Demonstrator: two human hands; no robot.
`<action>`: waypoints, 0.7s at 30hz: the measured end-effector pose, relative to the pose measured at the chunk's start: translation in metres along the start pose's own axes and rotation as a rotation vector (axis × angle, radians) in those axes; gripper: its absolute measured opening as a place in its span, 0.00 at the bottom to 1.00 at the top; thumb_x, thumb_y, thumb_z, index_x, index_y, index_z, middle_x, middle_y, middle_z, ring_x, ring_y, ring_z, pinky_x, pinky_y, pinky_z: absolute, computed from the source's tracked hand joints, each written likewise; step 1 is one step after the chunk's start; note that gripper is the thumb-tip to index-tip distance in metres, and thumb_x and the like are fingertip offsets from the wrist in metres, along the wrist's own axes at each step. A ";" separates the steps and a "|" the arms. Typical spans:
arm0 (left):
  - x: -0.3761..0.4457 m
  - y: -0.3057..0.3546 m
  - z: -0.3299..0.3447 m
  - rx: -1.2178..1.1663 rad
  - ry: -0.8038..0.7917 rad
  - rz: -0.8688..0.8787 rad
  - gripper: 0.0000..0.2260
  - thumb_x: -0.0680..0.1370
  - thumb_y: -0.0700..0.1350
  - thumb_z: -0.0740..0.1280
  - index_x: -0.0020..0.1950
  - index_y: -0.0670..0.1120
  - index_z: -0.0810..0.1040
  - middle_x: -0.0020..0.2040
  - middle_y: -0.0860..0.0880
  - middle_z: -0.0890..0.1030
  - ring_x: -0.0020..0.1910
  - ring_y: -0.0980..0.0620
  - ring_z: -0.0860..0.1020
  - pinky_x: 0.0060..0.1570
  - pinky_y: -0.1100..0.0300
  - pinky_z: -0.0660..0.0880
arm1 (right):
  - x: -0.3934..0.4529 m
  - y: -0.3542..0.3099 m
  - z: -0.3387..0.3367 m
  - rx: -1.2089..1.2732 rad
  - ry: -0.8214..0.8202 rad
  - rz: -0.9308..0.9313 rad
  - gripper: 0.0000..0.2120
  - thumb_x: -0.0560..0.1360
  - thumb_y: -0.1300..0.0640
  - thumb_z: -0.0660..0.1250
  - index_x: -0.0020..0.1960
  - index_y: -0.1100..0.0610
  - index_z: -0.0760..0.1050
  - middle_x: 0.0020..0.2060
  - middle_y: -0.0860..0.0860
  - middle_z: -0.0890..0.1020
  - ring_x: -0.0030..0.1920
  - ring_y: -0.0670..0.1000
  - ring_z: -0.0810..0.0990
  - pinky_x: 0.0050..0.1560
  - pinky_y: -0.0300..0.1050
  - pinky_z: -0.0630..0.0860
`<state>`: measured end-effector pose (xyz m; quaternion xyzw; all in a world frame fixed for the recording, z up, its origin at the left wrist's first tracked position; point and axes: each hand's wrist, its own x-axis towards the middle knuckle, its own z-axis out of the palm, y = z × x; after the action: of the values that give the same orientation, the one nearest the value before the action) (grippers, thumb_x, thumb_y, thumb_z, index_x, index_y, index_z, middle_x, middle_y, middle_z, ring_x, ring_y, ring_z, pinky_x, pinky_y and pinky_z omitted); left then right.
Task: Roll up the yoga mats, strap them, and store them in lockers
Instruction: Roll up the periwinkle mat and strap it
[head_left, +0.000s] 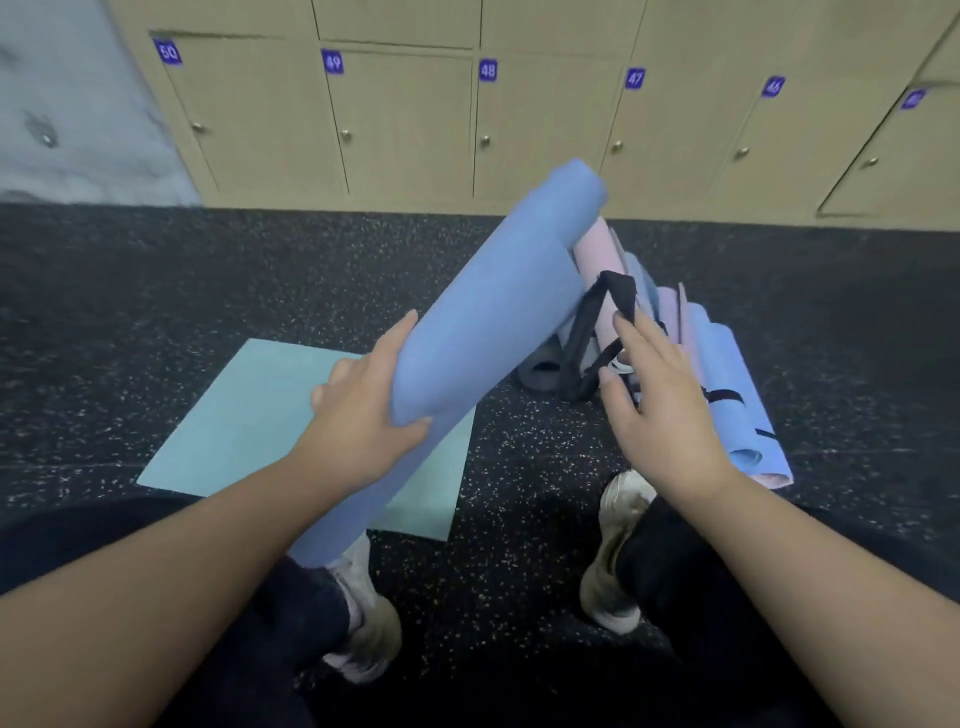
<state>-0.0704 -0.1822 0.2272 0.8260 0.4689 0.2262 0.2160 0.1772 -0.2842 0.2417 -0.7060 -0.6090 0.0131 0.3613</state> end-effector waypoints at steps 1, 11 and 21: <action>0.000 0.007 -0.001 0.001 -0.003 0.010 0.42 0.74 0.48 0.70 0.77 0.61 0.45 0.60 0.55 0.70 0.63 0.46 0.64 0.53 0.54 0.58 | 0.001 -0.002 -0.005 0.038 0.025 0.001 0.23 0.79 0.60 0.60 0.73 0.59 0.64 0.73 0.52 0.66 0.68 0.55 0.68 0.69 0.54 0.65; 0.015 0.040 0.040 -0.055 -0.227 0.074 0.34 0.70 0.43 0.71 0.66 0.63 0.56 0.51 0.57 0.75 0.52 0.48 0.73 0.53 0.49 0.72 | 0.005 -0.015 -0.003 0.429 0.155 0.258 0.24 0.78 0.64 0.61 0.72 0.51 0.64 0.54 0.40 0.70 0.54 0.37 0.75 0.46 0.24 0.69; 0.026 0.015 0.077 0.118 -0.279 0.069 0.37 0.72 0.44 0.71 0.75 0.51 0.54 0.62 0.51 0.67 0.61 0.47 0.63 0.58 0.52 0.67 | 0.015 -0.009 0.021 0.676 0.064 0.417 0.32 0.62 0.36 0.69 0.61 0.52 0.72 0.56 0.56 0.78 0.47 0.46 0.80 0.49 0.42 0.77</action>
<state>-0.0043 -0.1780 0.1780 0.8762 0.4183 0.0887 0.2221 0.1640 -0.2614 0.2373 -0.6559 -0.4023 0.2640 0.5815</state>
